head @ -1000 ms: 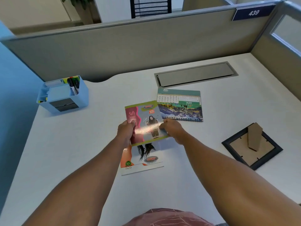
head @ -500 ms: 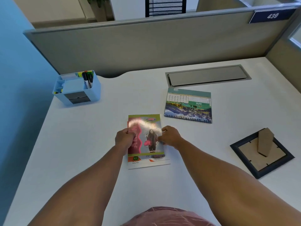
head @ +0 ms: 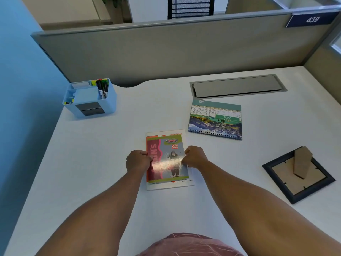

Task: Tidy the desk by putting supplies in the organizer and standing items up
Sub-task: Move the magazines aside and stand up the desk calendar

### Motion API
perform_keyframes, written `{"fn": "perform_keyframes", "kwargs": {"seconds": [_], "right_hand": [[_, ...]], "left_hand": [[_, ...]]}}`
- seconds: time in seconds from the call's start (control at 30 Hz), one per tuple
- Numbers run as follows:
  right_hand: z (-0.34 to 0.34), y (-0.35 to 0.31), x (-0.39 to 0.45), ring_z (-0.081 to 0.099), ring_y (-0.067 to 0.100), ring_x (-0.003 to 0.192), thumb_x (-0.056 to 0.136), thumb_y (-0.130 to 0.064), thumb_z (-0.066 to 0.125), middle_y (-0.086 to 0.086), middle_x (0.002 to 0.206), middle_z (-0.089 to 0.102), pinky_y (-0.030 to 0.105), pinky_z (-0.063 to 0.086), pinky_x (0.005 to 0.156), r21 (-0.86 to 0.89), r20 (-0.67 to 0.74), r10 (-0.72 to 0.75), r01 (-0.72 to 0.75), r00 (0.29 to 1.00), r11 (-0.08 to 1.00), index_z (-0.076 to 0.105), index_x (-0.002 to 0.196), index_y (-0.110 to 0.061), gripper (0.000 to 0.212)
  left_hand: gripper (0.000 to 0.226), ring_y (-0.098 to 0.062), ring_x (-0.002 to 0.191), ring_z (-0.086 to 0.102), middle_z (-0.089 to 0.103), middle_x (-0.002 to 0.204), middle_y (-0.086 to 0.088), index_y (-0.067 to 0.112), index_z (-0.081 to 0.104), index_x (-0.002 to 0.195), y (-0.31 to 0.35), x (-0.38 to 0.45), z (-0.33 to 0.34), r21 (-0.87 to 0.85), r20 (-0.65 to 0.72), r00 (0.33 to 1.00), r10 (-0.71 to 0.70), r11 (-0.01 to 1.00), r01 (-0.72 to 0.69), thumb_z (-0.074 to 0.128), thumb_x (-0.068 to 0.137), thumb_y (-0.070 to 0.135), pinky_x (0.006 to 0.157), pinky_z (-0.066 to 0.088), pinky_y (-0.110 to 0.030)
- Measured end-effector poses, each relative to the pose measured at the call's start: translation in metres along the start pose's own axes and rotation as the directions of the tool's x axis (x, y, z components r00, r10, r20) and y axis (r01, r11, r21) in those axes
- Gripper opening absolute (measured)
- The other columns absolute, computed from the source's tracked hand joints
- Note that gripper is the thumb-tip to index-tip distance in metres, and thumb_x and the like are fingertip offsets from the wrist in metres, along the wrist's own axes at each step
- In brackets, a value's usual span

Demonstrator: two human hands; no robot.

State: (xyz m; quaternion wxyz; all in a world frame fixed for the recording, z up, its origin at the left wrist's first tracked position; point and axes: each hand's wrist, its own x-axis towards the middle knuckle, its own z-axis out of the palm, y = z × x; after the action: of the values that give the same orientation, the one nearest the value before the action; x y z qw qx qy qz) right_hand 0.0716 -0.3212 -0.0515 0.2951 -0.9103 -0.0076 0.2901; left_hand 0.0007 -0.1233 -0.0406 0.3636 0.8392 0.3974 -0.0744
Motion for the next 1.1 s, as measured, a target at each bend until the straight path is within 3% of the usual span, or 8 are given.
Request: {"fn": "perform_keyframes", "kwargs": {"seconds": [0.07, 0.13, 0.23, 0.37, 0.5, 0.7, 0.93, 1.1], "right_hand": [[-0.001, 0.000, -0.002, 0.069, 0.027, 0.082, 0.069, -0.005, 0.070, 0.018, 0.094, 0.070, 0.034, 0.061, 0.070, -0.007, 0.006, 0.025, -0.025, 1.000, 1.000, 0.065, 0.095, 0.004, 0.028], [-0.003, -0.002, -0.005, 0.066, 0.025, 0.079, 0.069, -0.010, 0.070, 0.014, 0.089, 0.066, 0.022, 0.047, 0.052, -0.034, 0.015, 0.048, -0.048, 0.999, 0.998, 0.059, 0.088, -0.002, 0.023], [-0.003, -0.002, -0.007, 0.059, 0.024, 0.094, 0.072, -0.018, 0.071, 0.010, 0.106, 0.054, 0.024, 0.043, 0.061, -0.044, -0.016, 0.077, -0.078, 0.997, 0.996, 0.049, 0.107, -0.007, 0.043], [-0.001, -0.006, -0.001, 0.063, 0.023, 0.083, 0.073, -0.011, 0.071, 0.007, 0.091, 0.060, 0.025, 0.051, 0.058, 0.007, -0.027, 0.126, -0.126, 0.992, 0.992, 0.054, 0.092, -0.007, 0.026], [0.002, -0.006, 0.005, 0.067, 0.024, 0.078, 0.072, -0.011, 0.073, 0.006, 0.079, 0.063, 0.030, 0.059, 0.070, 0.056, -0.012, 0.174, -0.173, 0.985, 0.983, 0.058, 0.074, -0.008, 0.015], [-0.001, -0.004, 0.008, 0.055, 0.024, 0.062, 0.066, -0.008, 0.070, 0.007, 0.068, 0.057, 0.027, 0.045, 0.057, 0.258, 0.064, 0.243, -0.251, 0.968, 0.933, 0.057, 0.063, -0.009, 0.014], [-0.011, -0.014, 0.013, 0.039, 0.018, 0.053, 0.073, -0.015, 0.068, 0.006, 0.065, 0.045, 0.024, 0.031, 0.048, 0.414, 0.125, 0.252, -0.281, 0.960, 0.866, 0.058, 0.078, -0.008, 0.014], [-0.019, -0.032, 0.028, 0.049, 0.018, 0.059, 0.076, -0.020, 0.070, 0.006, 0.072, 0.054, 0.025, 0.039, 0.048, 0.451, 0.072, 0.165, -0.180, 0.984, 0.874, 0.060, 0.090, -0.005, 0.023]], "left_hand": [[0.037, -0.023, 0.106, 0.065, 0.072, 0.114, -0.001, 0.016, 0.073, 0.111, -0.002, 0.002, 0.001, 0.013, -0.008, 1.000, -0.010, 1.000, 0.010, 0.080, 0.078, 0.030, 0.086, 0.051, -0.032], [0.043, -0.024, 0.111, 0.063, 0.069, 0.119, -0.002, 0.015, 0.069, 0.115, -0.004, 0.003, 0.002, 0.046, -0.011, 1.000, -0.014, 0.999, 0.014, 0.080, 0.078, 0.033, 0.092, 0.050, -0.034], [0.049, -0.025, 0.114, 0.063, 0.068, 0.121, -0.003, 0.013, 0.067, 0.120, -0.004, 0.004, 0.002, 0.082, -0.016, 0.999, -0.038, 0.996, 0.039, 0.079, 0.079, 0.038, 0.092, 0.048, -0.033], [0.028, -0.024, 0.077, 0.066, 0.068, 0.077, -0.003, 0.009, 0.068, 0.078, -0.001, 0.005, 0.006, 0.046, 0.030, 0.993, -0.112, 0.993, 0.110, 0.072, 0.082, 0.036, 0.058, 0.041, -0.025], [0.024, -0.024, 0.072, 0.063, 0.066, 0.078, -0.005, 0.007, 0.067, 0.084, 0.000, 0.009, 0.010, -0.030, 0.085, 0.977, -0.194, 0.980, 0.197, 0.071, 0.078, 0.029, 0.055, 0.041, -0.024], [0.017, -0.031, 0.066, 0.064, 0.065, 0.071, -0.014, -0.001, 0.065, 0.084, -0.004, 0.033, 0.017, -0.187, 0.352, 0.910, -0.220, 0.936, 0.299, 0.057, 0.080, 0.014, 0.071, 0.054, -0.034], [0.016, -0.016, 0.065, 0.053, 0.058, 0.077, -0.004, 0.014, 0.058, 0.108, 0.013, 0.036, -0.003, -0.318, 0.465, 0.877, -0.119, 0.902, 0.291, 0.045, 0.105, 0.022, 0.065, 0.042, -0.027], [0.025, -0.015, 0.066, 0.055, 0.059, 0.080, -0.004, 0.011, 0.057, 0.119, 0.017, 0.056, -0.019, -0.409, 0.471, 0.878, -0.091, 0.859, 0.309, 0.046, 0.105, 0.029, 0.061, 0.047, -0.029]]}}
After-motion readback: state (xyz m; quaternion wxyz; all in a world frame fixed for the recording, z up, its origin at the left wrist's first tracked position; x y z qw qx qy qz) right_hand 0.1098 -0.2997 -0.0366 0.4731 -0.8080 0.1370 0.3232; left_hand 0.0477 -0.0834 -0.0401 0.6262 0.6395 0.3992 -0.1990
